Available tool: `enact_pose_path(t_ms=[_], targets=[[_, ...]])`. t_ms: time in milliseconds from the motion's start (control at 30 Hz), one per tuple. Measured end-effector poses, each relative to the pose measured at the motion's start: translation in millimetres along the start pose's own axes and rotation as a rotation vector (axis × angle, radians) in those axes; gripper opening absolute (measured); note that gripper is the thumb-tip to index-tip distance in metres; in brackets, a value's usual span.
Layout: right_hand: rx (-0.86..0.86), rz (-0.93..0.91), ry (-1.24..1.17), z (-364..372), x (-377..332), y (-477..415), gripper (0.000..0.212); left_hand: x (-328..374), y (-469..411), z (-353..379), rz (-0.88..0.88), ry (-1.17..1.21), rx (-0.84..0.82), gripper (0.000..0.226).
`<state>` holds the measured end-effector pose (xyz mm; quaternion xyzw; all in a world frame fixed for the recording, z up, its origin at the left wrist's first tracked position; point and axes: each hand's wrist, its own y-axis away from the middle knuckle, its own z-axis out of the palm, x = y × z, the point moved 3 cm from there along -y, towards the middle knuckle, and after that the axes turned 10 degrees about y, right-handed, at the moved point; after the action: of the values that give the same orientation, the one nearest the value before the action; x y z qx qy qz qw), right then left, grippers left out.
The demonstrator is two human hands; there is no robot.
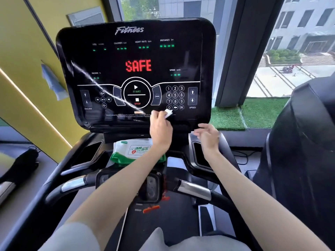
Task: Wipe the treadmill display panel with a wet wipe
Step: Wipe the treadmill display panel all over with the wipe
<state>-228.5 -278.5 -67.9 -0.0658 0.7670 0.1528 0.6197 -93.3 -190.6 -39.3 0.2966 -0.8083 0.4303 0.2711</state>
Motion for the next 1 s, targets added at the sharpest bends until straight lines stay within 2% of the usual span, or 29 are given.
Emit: enact_pose_path(t_ms=[67,133,167,267,300,333,433,500,567,633,700,800,933,1000], targets=[[-0.027,0.002,0.031,5.2,1.2,0.9,0.035,1.2,1.1,6.4,0.049,-0.044,-0.060,0.030],[-0.006,-0.019,0.099,4.0,-0.1,-0.5,0.032,14.9,14.9,25.1,0.220,-0.075,-0.169,0.031],[0.015,-0.025,0.140,0.8,0.0,-2.0,0.029,23.0,22.5,34.5,0.320,-0.091,-0.265,0.030],[0.091,-0.005,0.240,-17.0,2.0,-6.6,0.028,40.5,39.4,51.9,0.550,-0.132,-0.693,0.038],[0.124,0.009,0.248,-23.6,4.2,-8.3,0.029,42.0,42.1,49.0,0.602,-0.132,-0.732,0.037],[0.145,0.017,0.249,-29.4,6.7,-9.9,0.030,40.2,41.5,44.2,0.636,-0.122,-0.689,0.033],[0.134,0.021,0.196,-33.6,2.1,-13.2,0.030,29.7,16.2,26.4,0.501,-0.018,-0.521,0.031],[0.093,-0.002,0.134,-24.8,-12.0,-13.6,0.034,26.4,-9.2,16.0,0.329,0.118,-0.504,0.032],[0.048,-0.085,0.164,-11.9,-33.1,-10.8,0.036,28.9,-31.5,4.6,0.175,0.265,-0.512,0.024],[-0.010,-0.202,0.266,3.4,-55.1,-3.2,0.037,30.0,-47.6,-7.8,0.100,0.355,-0.556,0.018],[-0.058,-0.315,0.379,17.7,-75.0,4.7,0.038,28.5,-59.5,-19.8,0.059,0.405,-0.644,0.021],[-0.090,-0.437,0.520,32.5,-92.1,10.4,0.022,22.5,-73.7,-30.8,0.034,0.480,-0.762,0.025],[-0.062,-0.403,0.536,41.6,-85.5,13.3,0.007,17.3,-81.2,-35.8,0.018,0.471,-0.904,0.029],[-0.016,-0.390,0.560,41.0,-76.4,16.0,0.017,12.2,-77.5,-37.0,-0.041,0.486,-0.919,0.034]])
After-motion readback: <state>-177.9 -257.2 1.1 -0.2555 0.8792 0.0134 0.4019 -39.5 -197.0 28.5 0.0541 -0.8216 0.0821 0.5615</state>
